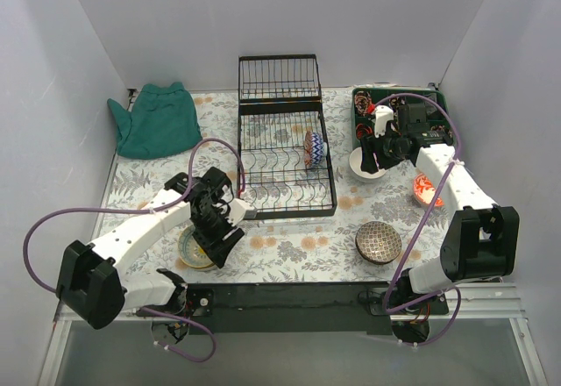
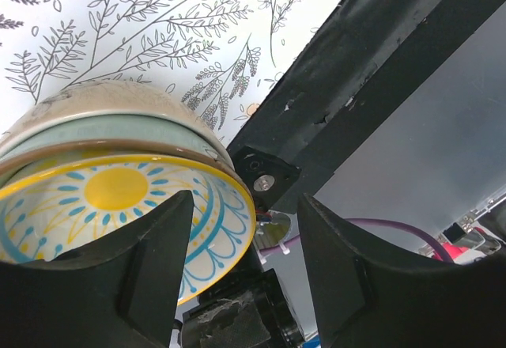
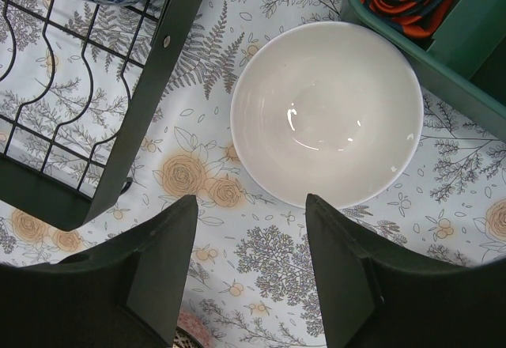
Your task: Load the bowls into the dish rack
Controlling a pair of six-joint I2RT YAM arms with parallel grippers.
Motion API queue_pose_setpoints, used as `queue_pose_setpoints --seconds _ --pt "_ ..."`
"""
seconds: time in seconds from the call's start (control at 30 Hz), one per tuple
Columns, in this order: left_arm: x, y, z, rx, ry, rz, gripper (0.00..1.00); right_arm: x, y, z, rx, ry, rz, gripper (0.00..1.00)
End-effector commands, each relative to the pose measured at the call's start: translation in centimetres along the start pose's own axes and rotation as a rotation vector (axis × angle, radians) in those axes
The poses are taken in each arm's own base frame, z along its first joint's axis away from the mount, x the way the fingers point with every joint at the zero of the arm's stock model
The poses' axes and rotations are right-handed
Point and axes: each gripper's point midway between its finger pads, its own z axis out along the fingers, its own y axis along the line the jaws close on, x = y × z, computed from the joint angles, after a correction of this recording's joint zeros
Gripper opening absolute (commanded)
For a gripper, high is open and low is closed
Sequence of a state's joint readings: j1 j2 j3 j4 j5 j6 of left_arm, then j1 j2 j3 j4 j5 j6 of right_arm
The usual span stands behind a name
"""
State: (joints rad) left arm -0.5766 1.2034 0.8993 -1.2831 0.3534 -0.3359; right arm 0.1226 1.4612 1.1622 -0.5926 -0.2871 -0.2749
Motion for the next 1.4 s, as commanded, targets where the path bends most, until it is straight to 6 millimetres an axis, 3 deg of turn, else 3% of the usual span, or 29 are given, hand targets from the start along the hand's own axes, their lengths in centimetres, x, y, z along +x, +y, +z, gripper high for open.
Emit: queue_pose_setpoints --seconds 0.0,0.2,0.53,0.77,0.93,1.13,1.37 --pt "-0.3 -0.4 0.4 0.034 -0.008 0.035 0.53 -0.7 -0.1 0.1 -0.001 -0.032 -0.007 0.65" --pt "0.0 -1.3 0.4 0.096 0.016 0.055 0.51 -0.4 0.0 0.4 -0.012 -0.023 -0.003 0.65" --pt "-0.5 -3.5 -1.2 0.2 -0.014 0.088 0.18 -0.2 0.1 0.6 -0.02 -0.02 -0.005 0.65" --pt "-1.7 -2.9 -2.8 0.126 -0.062 0.113 0.11 -0.4 0.1 0.5 -0.019 -0.027 -0.004 0.65" --pt "-2.0 -2.0 -3.5 0.056 -0.077 0.104 0.0 -0.3 0.1 0.5 -0.016 -0.029 -0.004 0.65" --pt "-2.1 -0.3 -4.7 -0.068 -0.09 0.1 0.0 0.0 0.1 0.4 -0.011 -0.028 -0.002 0.65" --pt "-4.6 0.9 -7.8 -0.184 -0.162 0.114 0.0 -0.7 0.0 0.3 -0.006 -0.038 0.005 0.65"
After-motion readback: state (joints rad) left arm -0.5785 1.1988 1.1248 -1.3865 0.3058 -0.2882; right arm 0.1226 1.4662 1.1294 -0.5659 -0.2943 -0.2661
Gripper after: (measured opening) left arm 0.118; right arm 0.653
